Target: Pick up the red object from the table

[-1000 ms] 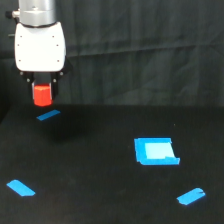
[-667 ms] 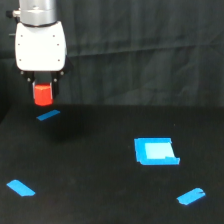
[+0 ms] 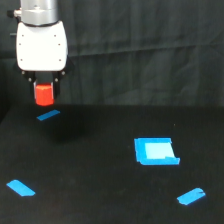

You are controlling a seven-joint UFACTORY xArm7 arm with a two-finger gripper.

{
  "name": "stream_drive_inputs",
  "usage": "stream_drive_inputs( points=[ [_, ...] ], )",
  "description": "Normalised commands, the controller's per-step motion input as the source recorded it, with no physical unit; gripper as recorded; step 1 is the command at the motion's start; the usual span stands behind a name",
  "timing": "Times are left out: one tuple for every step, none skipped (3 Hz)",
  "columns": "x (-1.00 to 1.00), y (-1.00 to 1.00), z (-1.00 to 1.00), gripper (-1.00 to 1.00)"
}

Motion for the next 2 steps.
stream_drive_inputs(
  points=[
    [0.03, -0.03, 0.07, -1.0],
    [0.05, -0.06, 0.01, -1.0]
  ],
)
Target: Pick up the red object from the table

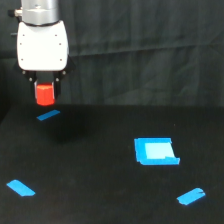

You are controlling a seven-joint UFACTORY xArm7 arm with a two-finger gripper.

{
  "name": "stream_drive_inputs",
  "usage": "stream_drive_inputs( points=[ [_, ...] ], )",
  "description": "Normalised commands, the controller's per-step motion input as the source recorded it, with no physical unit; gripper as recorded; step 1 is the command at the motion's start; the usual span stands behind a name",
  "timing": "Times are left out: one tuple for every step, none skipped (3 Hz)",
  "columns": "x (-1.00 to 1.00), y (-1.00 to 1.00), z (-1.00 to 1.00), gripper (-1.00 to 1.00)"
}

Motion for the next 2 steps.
stream_drive_inputs(
  points=[
    [0.05, -0.03, 0.07, -1.0],
    [0.05, -0.05, 0.12, -1.0]
  ],
)
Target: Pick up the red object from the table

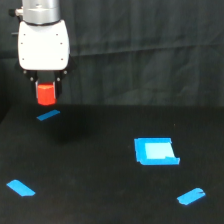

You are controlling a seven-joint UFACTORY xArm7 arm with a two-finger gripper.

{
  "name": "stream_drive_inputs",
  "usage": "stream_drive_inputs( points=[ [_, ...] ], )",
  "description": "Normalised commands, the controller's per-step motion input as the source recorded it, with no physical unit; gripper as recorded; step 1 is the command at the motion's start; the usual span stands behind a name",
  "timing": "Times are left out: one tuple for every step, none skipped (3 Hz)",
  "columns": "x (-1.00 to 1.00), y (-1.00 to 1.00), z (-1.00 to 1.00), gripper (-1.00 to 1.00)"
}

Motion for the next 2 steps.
stream_drive_inputs(
  points=[
    [0.04, -0.04, 0.03, -1.0],
    [0.03, -0.07, 0.0, -1.0]
  ],
)
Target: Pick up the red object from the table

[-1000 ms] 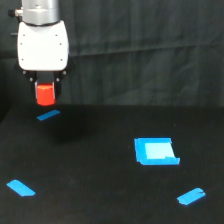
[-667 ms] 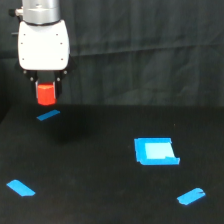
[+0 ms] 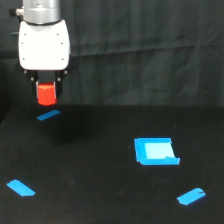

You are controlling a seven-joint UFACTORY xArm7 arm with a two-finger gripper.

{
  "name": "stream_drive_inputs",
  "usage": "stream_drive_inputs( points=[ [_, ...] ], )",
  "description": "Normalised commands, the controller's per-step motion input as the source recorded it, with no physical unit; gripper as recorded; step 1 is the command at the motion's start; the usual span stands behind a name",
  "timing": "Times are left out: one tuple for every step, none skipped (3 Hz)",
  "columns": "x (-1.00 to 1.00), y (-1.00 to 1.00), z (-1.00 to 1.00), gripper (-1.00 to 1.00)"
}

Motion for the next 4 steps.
stream_drive_inputs(
  points=[
    [0.04, -0.05, 0.04, -1.0],
    [0.03, -0.07, 0.05, -1.0],
    [0.03, -0.05, 0.01, -1.0],
    [0.03, -0.04, 0.05, -1.0]
  ],
)
